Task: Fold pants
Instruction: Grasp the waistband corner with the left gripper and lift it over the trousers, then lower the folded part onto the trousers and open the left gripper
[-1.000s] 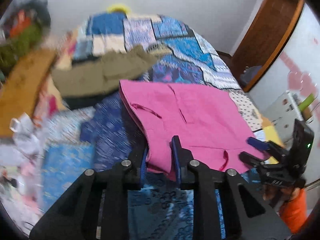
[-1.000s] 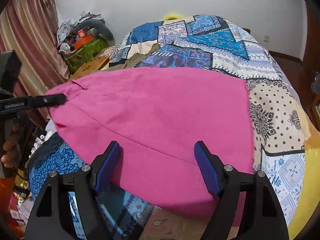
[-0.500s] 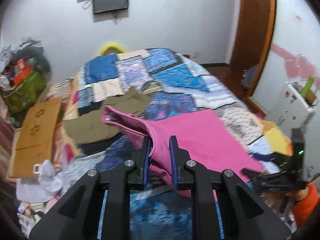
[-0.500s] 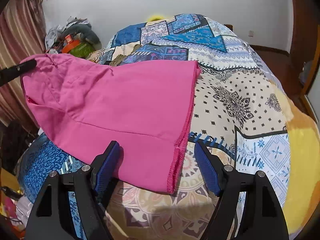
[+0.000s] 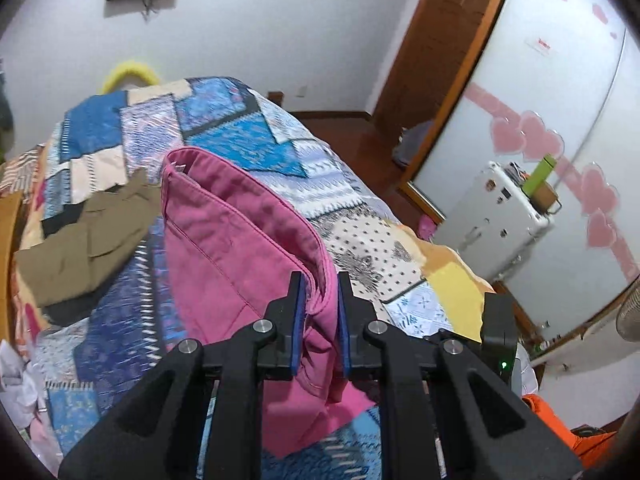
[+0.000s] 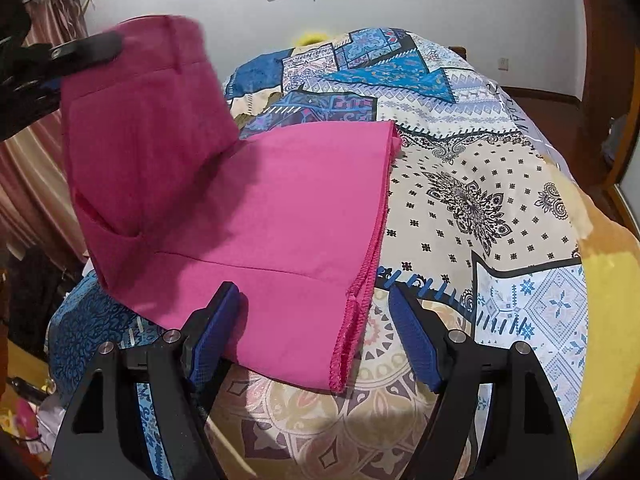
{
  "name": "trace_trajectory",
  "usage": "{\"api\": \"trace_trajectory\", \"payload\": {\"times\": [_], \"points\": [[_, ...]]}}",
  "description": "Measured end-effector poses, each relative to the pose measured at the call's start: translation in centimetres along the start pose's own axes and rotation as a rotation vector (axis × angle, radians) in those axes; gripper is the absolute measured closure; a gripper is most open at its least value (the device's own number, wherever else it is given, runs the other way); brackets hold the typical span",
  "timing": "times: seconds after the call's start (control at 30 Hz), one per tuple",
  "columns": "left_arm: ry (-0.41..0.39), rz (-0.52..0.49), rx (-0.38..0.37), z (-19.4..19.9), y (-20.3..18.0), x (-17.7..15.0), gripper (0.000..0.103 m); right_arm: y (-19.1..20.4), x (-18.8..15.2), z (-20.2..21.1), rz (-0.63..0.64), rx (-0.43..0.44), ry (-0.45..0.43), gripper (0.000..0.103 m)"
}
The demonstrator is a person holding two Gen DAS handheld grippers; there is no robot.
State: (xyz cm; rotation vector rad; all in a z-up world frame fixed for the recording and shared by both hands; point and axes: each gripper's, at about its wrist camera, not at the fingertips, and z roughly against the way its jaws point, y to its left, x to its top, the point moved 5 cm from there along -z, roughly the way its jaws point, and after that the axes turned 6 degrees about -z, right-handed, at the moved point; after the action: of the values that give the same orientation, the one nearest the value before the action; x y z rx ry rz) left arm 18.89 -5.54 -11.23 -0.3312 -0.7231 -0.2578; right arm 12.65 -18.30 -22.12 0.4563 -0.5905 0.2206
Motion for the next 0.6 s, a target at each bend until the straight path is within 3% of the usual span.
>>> {"api": "trace_trajectory", "payload": {"times": [0.17, 0.43, 0.6], "points": [[0.081, 0.022, -0.081, -3.0, -1.1, -0.5, 0.089, -0.2, 0.0, -0.1, -0.006, 0.004, -0.001, 0.029], [0.183, 0.004, -0.113, -5.9, -2.2, -1.6, 0.087, -0.6, 0.1, 0.0, -0.024, 0.004, -0.004, 0.029], [0.196, 0.004, -0.127, -6.1, -1.7, -1.8, 0.071, -0.5, 0.1, 0.1, -0.031, 0.006, -0.005, 0.029]]}}
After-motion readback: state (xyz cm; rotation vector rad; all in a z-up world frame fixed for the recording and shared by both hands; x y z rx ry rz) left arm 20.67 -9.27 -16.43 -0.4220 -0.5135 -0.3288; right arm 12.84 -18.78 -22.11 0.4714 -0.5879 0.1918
